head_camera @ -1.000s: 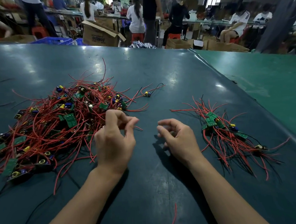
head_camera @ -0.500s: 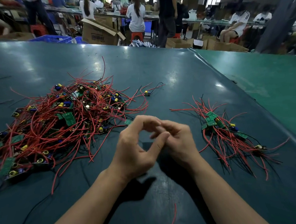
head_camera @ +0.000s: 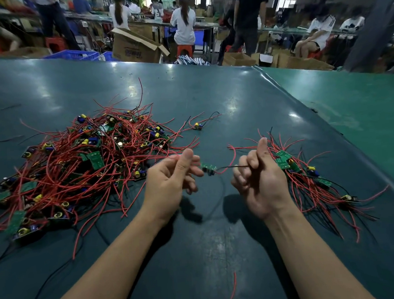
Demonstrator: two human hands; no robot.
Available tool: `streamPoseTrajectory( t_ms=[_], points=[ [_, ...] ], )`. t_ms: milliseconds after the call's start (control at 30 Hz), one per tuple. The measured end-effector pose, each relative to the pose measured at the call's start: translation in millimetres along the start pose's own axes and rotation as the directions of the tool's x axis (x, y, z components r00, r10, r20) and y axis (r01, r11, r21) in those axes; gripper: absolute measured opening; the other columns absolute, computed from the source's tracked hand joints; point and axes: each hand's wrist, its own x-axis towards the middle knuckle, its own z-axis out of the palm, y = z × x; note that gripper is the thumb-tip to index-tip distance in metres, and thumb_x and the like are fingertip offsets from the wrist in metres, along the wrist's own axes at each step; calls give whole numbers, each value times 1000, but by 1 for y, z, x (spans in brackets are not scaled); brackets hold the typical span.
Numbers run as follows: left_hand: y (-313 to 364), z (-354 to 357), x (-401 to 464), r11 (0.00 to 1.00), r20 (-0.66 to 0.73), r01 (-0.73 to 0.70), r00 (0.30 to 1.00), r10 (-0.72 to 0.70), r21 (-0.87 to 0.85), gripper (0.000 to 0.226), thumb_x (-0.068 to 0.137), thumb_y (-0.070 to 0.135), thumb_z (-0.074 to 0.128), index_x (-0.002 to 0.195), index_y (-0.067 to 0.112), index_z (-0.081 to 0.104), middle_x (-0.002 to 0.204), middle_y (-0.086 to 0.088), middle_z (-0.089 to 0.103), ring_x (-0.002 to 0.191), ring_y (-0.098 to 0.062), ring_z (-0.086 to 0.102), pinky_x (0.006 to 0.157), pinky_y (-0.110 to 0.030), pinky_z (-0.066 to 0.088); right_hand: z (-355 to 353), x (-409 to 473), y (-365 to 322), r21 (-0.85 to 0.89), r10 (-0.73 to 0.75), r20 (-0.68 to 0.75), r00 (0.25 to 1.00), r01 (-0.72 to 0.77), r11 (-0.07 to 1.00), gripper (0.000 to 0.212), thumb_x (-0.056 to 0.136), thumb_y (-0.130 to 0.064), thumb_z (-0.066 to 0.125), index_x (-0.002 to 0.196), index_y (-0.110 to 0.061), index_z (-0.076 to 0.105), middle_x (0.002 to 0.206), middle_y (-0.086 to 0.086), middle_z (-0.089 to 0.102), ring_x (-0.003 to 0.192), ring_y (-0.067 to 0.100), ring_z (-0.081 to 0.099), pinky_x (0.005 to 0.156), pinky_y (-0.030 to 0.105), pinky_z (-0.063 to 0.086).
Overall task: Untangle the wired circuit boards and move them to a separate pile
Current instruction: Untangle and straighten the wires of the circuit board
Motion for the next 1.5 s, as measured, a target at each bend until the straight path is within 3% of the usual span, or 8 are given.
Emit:
streamPoseTrajectory(
  t_ms=[200, 400, 533, 767, 933, 1133, 1333, 1500],
  points=[
    [1, -2, 1, 992, -37, -32, 999, 28, -123, 15, 80, 14, 65, 91, 4, 68, 76, -5, 73, 60, -15, 66, 59, -23, 54, 3, -3, 5, -287, 64, 8, 998, -59, 956, 52, 67, -53, 67, 99, -13, 59, 69, 0, 61, 50, 10, 58, 36, 17, 33],
    [1, -6, 1, 970, 159, 162, 978, -133, -180, 12, 79, 2, 62, 87, 1, 71, 76, -11, 72, 66, -19, 68, 66, -24, 56, 8, -8, 15, -391, 161, 21, 987, -140, 910, 34, 83, -40, 62, 96, -8, 67, 77, 3, 69, 49, 12, 57, 36, 16, 31],
    [1, -5, 4, 980, 5, 148, 989, -149, -132, 16, 91, -5, 54, 90, 2, 69, 73, -8, 73, 61, -15, 66, 65, -24, 56, 6, -5, 12, -342, 52, -33, 998, -60, 938, 3, 83, -14, 70, 84, -12, 67, 75, -1, 70, 56, 9, 62, 39, 15, 39],
    [4, -1, 5, 901, 64, 336, 941, -332, -275, 25, 75, 30, 67, 88, 11, 59, 69, -6, 67, 56, -16, 65, 57, -24, 54, 6, -3, 20, -259, -94, 97, 991, 117, 959, 18, 92, 7, 52, 87, -6, 63, 77, 4, 73, 72, 15, 70, 65, 22, 55],
    [1, -3, 4, 932, 71, 299, 954, -290, -204, 27, 71, 21, 71, 90, 3, 64, 71, -12, 69, 57, -16, 64, 57, -22, 54, 3, -5, 20, -355, -127, 261, 957, 217, 909, 16, 87, 4, 60, 91, -7, 71, 94, 8, 75, 91, 19, 71, 74, 25, 55],
    [-5, -5, 3, 971, 67, 201, 979, -194, -130, 36, 60, 11, 79, 95, 6, 68, 81, -6, 73, 73, -17, 67, 73, -24, 57, 6, -2, 26, -281, 28, 33, 999, -17, 960, 11, 89, -10, 64, 95, -4, 70, 88, 12, 74, 67, 16, 69, 60, 20, 55],
    [-5, -3, 0, 989, 96, 137, 985, -142, 50, 20, 71, 2, 80, 89, 6, 72, 79, -4, 75, 71, -11, 69, 68, -17, 53, 7, -4, 26, -434, -84, -23, 996, 66, 899, 10, 85, -15, 71, 78, -15, 78, 77, 5, 74, 59, 10, 61, 49, 20, 46],
    [-2, -3, -1, 983, 132, 183, 974, -185, 20, 28, 61, 13, 81, 87, 6, 73, 78, -8, 75, 70, -14, 69, 69, -20, 55, 9, -1, 25, -327, -78, -148, 986, 26, 945, 13, 80, -17, 77, 67, -15, 76, 69, 3, 70, 52, 11, 56, 44, 20, 41]
  ],
)
